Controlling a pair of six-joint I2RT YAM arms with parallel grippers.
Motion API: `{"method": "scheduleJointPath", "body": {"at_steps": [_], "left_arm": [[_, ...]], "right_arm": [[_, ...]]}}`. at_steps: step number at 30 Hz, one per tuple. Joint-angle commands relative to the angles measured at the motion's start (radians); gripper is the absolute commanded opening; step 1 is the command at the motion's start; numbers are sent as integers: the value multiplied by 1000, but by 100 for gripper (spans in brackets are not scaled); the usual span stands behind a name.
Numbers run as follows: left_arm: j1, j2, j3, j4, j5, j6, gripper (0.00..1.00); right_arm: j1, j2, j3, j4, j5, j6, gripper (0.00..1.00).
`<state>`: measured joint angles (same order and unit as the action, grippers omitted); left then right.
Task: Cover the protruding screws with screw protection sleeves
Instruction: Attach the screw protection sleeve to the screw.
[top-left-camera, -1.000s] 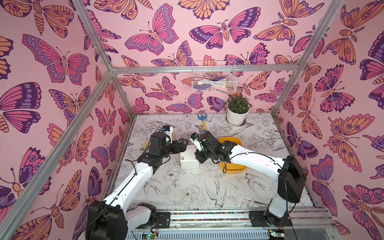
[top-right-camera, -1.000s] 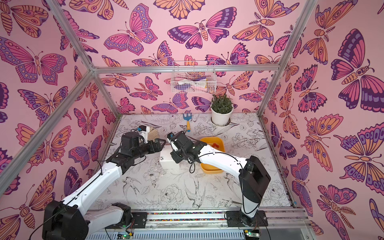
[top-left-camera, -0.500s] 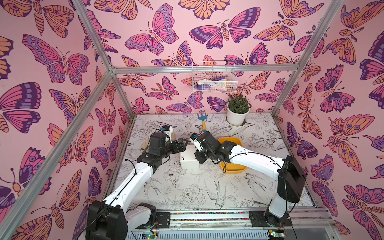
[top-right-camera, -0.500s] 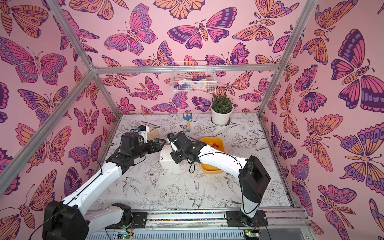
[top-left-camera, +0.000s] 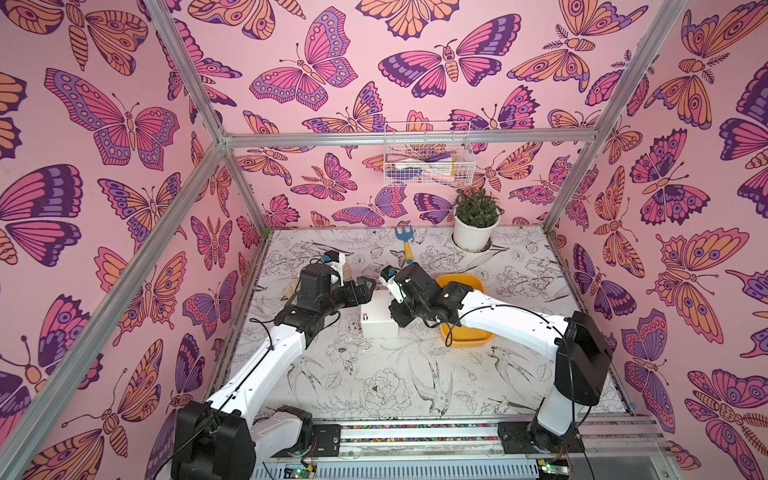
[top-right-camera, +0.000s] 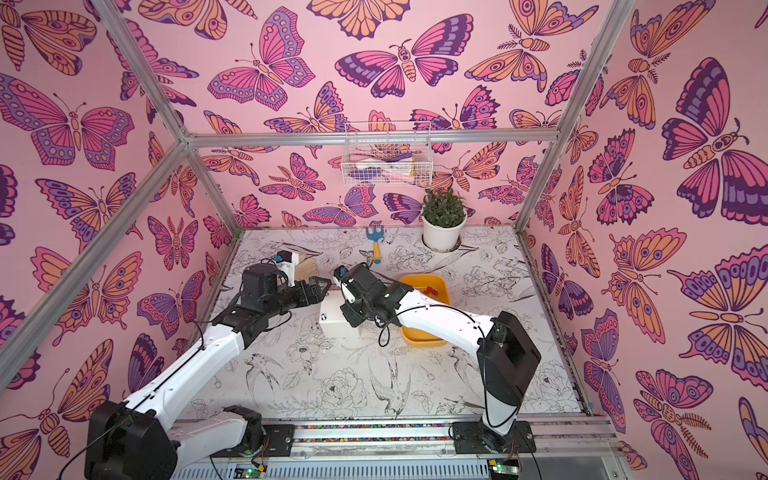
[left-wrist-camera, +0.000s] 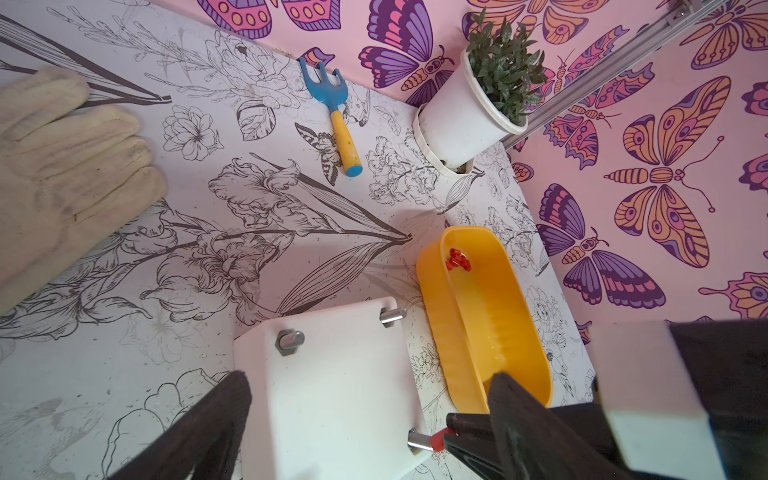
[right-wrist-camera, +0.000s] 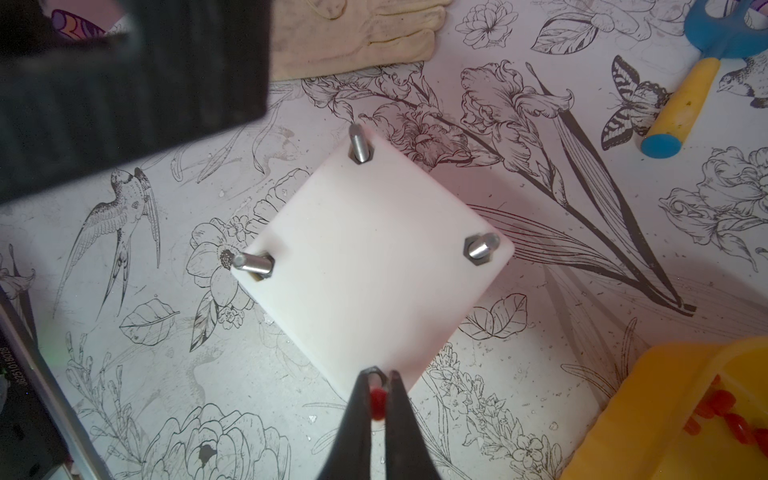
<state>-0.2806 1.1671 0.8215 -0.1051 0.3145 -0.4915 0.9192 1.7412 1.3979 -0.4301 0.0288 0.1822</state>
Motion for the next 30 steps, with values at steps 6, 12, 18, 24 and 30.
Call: {"method": "scheduleJointPath", "body": {"at_steps": [6, 12, 18, 24, 30], "left_arm": [[9, -12, -19, 7, 5, 2, 92], [9, -13, -19, 7, 5, 1, 92], [9, -12, -19, 7, 3, 1, 92], [10, -15, -19, 6, 5, 1, 92], [10, -17, -19, 7, 5, 0, 92]], "right_arm": [[15, 11, 16, -22, -18, -1, 10], [17, 11, 17, -22, -19, -1, 10], [18, 11, 15, -25, -12, -2, 10], [19, 9, 10, -27, -6, 2, 10], [19, 11, 8, -33, -1, 3, 10]]}}
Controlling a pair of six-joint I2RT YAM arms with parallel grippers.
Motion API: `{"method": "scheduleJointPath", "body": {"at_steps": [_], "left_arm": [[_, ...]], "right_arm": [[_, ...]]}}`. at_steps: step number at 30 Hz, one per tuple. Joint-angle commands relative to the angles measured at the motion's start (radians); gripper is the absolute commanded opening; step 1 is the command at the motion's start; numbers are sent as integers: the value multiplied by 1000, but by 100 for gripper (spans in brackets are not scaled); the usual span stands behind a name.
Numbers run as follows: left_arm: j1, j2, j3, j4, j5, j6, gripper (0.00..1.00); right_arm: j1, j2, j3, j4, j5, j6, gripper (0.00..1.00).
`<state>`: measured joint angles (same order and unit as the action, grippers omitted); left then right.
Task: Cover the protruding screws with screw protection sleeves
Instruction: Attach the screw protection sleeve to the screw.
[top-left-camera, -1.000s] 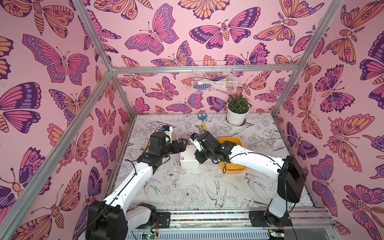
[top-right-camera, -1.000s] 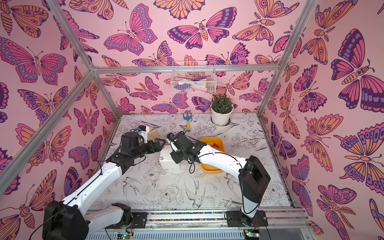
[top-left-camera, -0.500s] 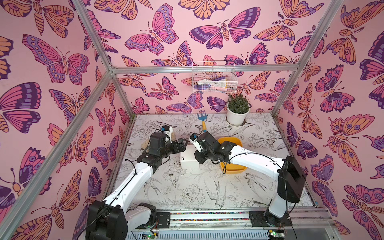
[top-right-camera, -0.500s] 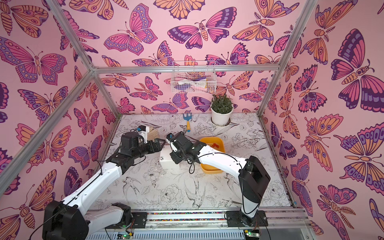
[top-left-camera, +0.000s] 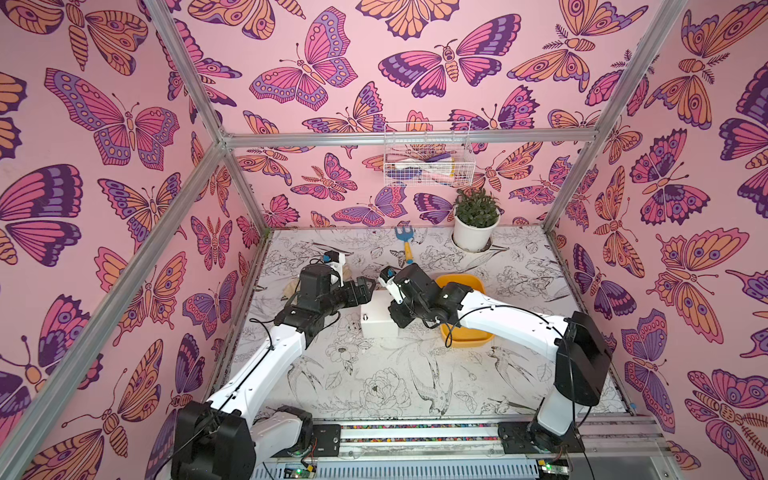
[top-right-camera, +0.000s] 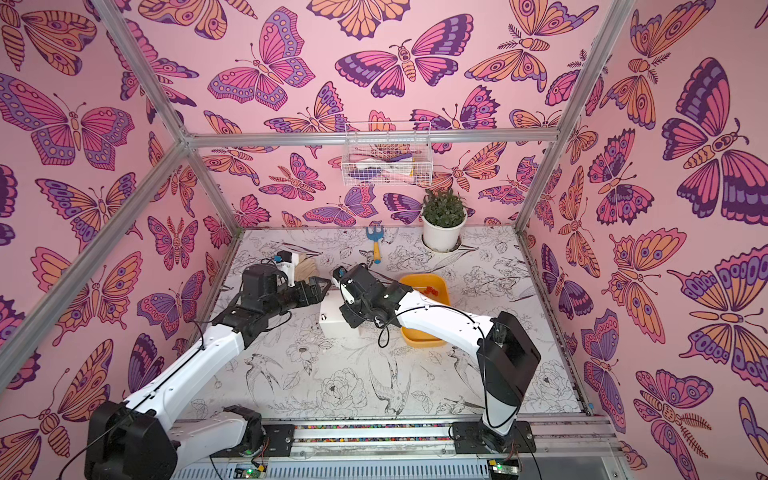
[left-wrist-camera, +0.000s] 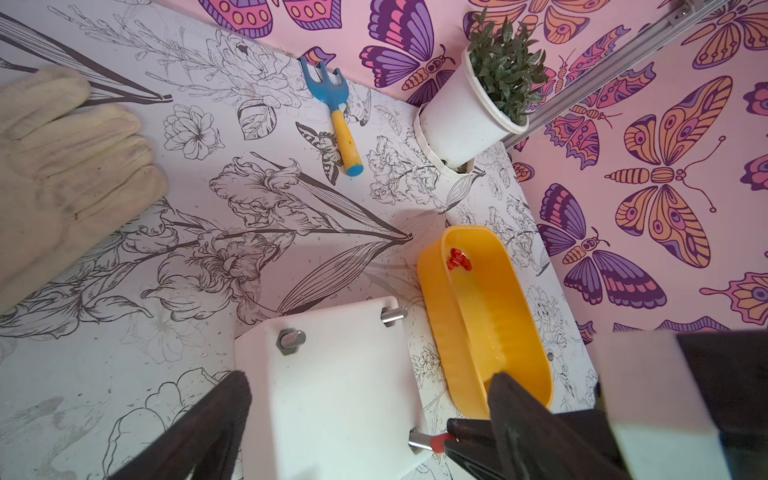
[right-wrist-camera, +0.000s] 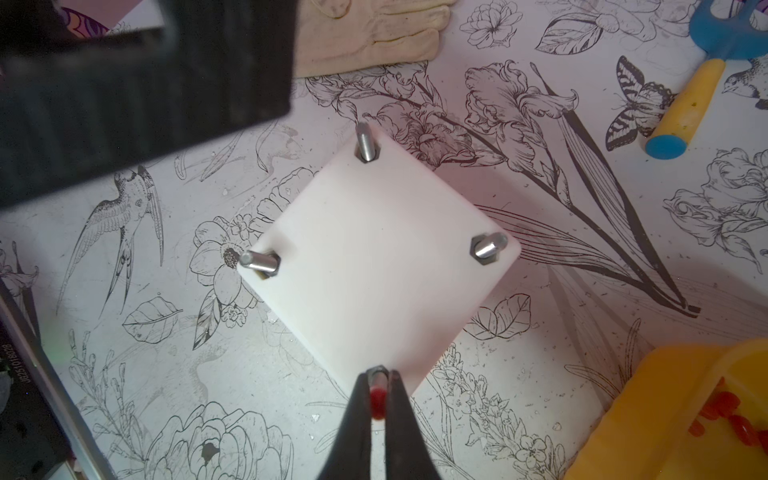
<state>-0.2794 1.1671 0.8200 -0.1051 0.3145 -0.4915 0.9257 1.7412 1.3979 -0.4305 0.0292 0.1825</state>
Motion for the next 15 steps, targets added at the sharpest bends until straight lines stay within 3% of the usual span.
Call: {"method": "scheduleJointPath", "body": {"at_steps": [1, 15], "left_arm": [[9, -17, -18, 7, 6, -1, 92], [9, -15, -18, 7, 7, -1, 92]], "right_arm": [[12, 12, 8, -33, 0, 2, 10], [12, 18, 11, -42, 7, 4, 10]]}}
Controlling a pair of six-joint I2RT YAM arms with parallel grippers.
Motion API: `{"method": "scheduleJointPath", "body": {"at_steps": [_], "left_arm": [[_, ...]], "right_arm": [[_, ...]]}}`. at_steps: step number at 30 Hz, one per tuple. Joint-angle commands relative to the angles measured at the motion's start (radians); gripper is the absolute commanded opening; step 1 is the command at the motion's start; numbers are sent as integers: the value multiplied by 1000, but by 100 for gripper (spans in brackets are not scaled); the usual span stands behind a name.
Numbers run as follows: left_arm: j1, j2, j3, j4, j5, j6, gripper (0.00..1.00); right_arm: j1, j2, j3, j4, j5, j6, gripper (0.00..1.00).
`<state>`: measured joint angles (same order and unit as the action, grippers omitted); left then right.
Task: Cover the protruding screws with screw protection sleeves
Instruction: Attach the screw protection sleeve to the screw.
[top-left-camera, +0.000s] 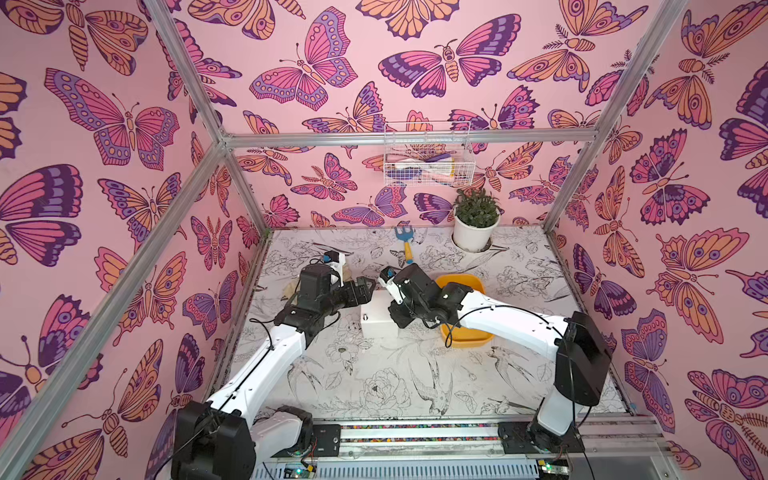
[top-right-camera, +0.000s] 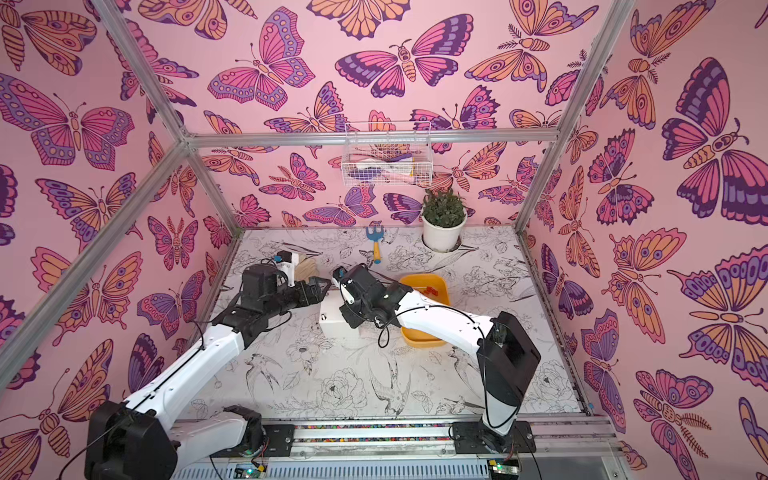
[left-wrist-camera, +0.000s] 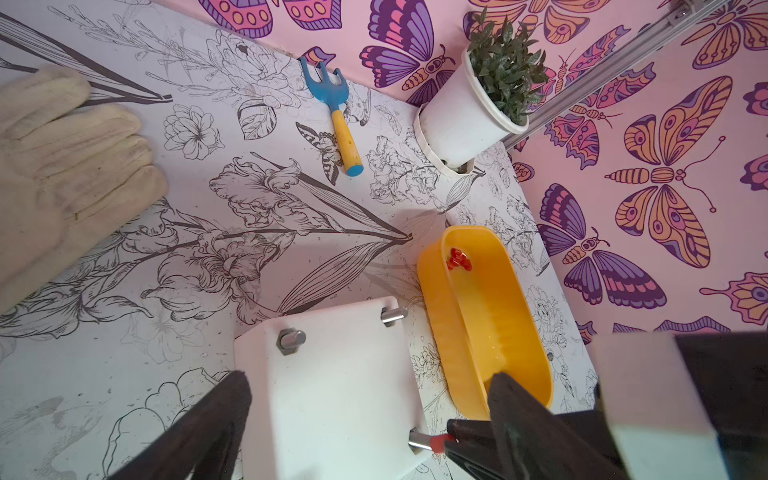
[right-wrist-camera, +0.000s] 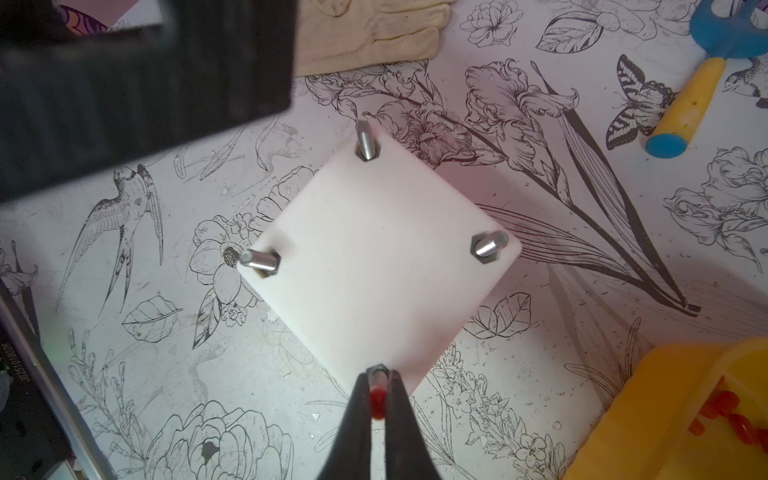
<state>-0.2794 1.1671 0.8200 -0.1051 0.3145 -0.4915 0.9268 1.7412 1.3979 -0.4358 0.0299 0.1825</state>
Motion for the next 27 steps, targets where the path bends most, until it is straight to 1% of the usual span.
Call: {"method": "scheduleJointPath", "body": {"at_steps": [1, 23, 27], "left_arm": [[9, -15, -18, 7, 6, -1, 92], [9, -15, -18, 8, 6, -1, 92], [9, -15, -18, 7, 5, -1, 92]], "right_arm": [[11, 18, 10, -37, 4, 5, 10], [11, 23, 17, -37, 3, 5, 13], [11, 20, 16, -35, 3, 4, 15]]}}
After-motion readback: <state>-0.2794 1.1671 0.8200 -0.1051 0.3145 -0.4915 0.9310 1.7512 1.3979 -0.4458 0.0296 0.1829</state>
